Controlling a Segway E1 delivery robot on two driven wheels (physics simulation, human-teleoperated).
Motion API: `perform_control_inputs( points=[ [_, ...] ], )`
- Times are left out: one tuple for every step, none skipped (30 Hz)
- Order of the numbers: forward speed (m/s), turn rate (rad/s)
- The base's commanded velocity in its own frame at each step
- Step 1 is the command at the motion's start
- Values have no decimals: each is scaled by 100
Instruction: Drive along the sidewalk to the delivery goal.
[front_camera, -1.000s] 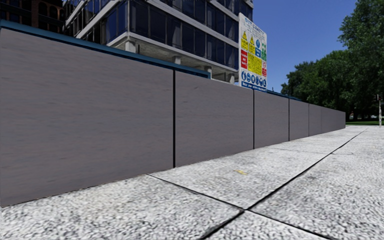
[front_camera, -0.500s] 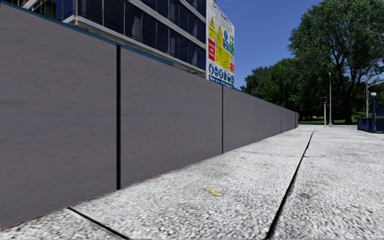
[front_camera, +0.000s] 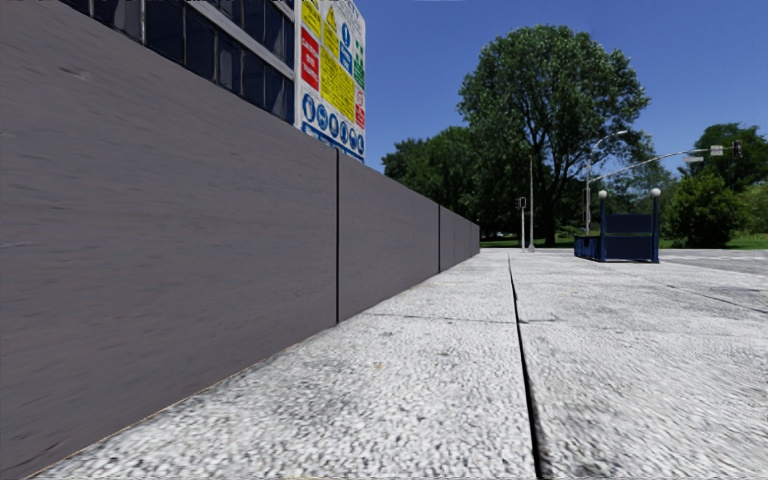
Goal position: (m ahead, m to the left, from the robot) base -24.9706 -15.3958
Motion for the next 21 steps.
perform_control_inputs(
  points=[
    [200,-64],
    [200,-64],
    [200,-64],
    [200,-64],
    [200,-64],
    [200,-64],
    [200,-64],
    [200,-64],
    [200,-64],
    [200,-64],
    [200,-64],
    [200,-64],
    [200,-64],
    [200,-64],
    [200,-64],
    [200,-64],
    [200,-63],
    [200,-13],
    [200,-13],
    [200,0],
    [200,0]
  ],
)
